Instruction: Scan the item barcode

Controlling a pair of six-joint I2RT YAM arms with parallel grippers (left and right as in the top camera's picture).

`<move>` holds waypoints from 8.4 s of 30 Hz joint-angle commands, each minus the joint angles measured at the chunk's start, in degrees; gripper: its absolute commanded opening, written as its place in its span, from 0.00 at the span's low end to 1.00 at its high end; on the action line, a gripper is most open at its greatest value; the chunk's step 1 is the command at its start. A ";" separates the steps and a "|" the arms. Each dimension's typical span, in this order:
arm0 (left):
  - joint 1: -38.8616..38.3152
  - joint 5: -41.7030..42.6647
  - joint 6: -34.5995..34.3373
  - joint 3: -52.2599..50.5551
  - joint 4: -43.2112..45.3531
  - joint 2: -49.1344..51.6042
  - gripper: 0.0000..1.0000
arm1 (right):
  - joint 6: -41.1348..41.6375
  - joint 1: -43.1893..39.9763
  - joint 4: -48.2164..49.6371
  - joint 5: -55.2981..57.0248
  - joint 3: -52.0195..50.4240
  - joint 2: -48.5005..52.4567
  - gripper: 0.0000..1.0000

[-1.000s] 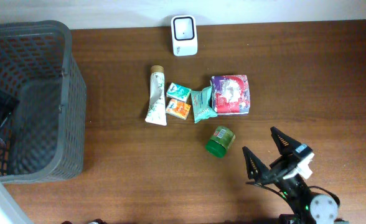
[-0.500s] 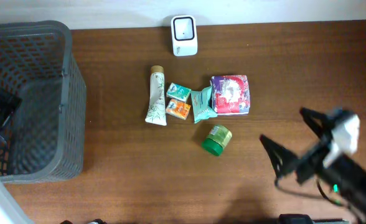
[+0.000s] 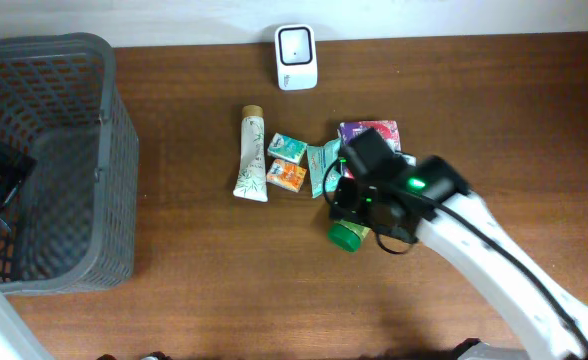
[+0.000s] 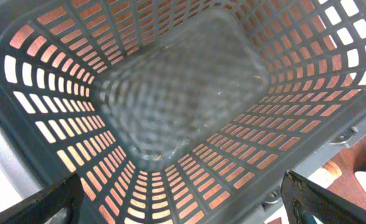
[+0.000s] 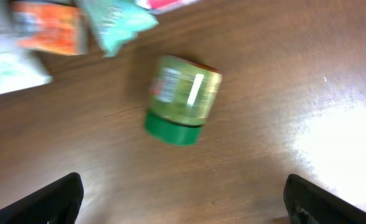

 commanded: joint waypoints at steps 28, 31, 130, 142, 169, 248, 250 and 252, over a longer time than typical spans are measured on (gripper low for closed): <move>0.33 -0.02 -0.28 0.04 -0.11 0.04 0.99 | -11.02 0.55 -3.93 -8.79 10.54 20.57 0.61; 0.33 0.00 -0.28 0.04 -0.13 0.04 0.99 | -11.76 -0.26 -3.89 -9.51 10.99 20.57 0.62; 0.33 0.00 -0.28 0.04 -0.13 0.04 0.99 | -50.03 -41.18 4.39 0.44 23.98 42.36 0.81; 0.33 0.00 -0.28 0.04 -0.11 0.04 0.99 | -57.53 -36.63 12.94 -40.70 16.76 42.36 0.90; 0.33 0.00 -0.28 0.04 -0.13 0.04 0.99 | -46.10 -22.14 18.73 -42.93 16.87 42.23 0.04; 0.33 0.00 -0.28 0.04 -0.13 0.04 0.99 | -20.46 -32.87 58.12 -47.43 -21.66 18.01 0.04; 0.33 0.00 -0.28 0.04 -0.11 0.04 0.99 | -36.24 -32.44 42.27 -46.99 -13.94 18.01 0.04; 0.33 0.00 -0.28 0.04 -0.13 0.04 0.99 | -51.63 -32.39 28.33 -46.21 -7.17 18.01 0.04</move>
